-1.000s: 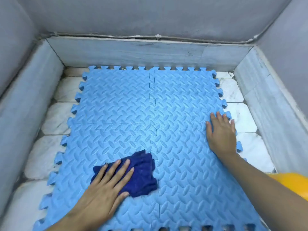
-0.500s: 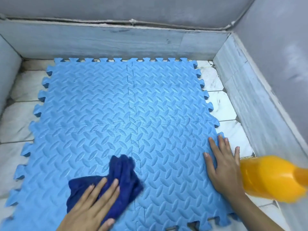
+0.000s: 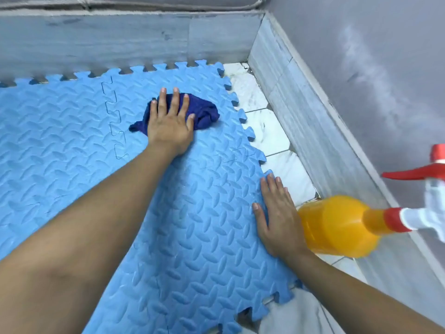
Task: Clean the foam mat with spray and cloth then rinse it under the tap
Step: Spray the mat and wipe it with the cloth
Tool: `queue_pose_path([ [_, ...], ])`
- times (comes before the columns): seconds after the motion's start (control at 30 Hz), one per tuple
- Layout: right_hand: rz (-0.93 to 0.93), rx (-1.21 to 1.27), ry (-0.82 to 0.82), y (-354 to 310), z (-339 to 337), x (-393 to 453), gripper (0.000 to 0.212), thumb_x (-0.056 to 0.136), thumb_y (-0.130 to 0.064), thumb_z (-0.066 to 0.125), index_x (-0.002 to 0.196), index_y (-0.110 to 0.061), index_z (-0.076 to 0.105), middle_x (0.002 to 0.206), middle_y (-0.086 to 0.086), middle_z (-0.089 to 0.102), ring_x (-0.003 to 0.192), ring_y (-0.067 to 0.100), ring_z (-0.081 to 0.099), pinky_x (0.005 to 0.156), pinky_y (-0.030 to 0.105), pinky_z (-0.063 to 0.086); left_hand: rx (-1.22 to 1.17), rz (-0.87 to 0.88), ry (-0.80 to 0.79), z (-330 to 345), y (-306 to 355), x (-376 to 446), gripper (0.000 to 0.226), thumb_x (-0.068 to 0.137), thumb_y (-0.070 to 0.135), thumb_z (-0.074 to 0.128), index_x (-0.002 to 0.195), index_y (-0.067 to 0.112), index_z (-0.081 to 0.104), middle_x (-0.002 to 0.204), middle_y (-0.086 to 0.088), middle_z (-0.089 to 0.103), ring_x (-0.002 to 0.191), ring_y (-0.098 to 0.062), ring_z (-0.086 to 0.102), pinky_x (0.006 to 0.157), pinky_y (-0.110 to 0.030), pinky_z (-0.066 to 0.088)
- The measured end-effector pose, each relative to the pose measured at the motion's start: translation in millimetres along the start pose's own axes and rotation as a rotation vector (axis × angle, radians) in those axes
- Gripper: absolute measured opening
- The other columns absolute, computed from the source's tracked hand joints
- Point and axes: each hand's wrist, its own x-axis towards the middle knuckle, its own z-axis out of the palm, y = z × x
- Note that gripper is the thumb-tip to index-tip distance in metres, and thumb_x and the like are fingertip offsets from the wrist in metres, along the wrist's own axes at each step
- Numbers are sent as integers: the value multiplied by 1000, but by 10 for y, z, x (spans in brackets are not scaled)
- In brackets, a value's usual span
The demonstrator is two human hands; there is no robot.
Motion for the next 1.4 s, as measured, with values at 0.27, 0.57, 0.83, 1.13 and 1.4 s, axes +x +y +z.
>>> queue_pose_path([
  [0.27,-1,38,68,-25,27,-42,58,101,-35,27,154,-11,25,162,2,15,151,14,7,121,38,17,67,494,-169,28,-375,-2244,57,99,46,18,151,23,27,158,2,24,144,-20,25,114,-34,17],
  [0.57,-63,162,138,-305,142,-86,53,99,-26,35,147,-4,39,157,11,30,148,24,22,122,36,14,36,355,-57,107,-7,-1562,62,97,49,12,153,23,18,160,-2,15,147,-25,11,118,-40,9],
  [0.83,-14,287,124,24,11,11,52,94,-4,31,144,-7,46,154,6,36,146,16,28,121,33,20,-25,317,-151,118,623,-878,59,99,49,11,153,27,9,162,0,0,148,-23,-5,118,-39,-3],
  [1.13,30,269,34,-31,-187,-745,55,101,-15,35,154,-16,21,161,-6,12,151,9,2,122,28,8,105,514,-132,230,42,-2641,56,100,45,17,145,20,40,153,-3,34,137,-26,39,110,-42,25],
  [1.4,-22,125,54,205,43,-1105,52,104,-26,28,153,-7,25,162,5,20,151,19,12,118,39,27,4,350,-86,243,752,-1509,59,98,48,8,153,29,5,162,0,2,148,-25,-2,119,-41,2],
])
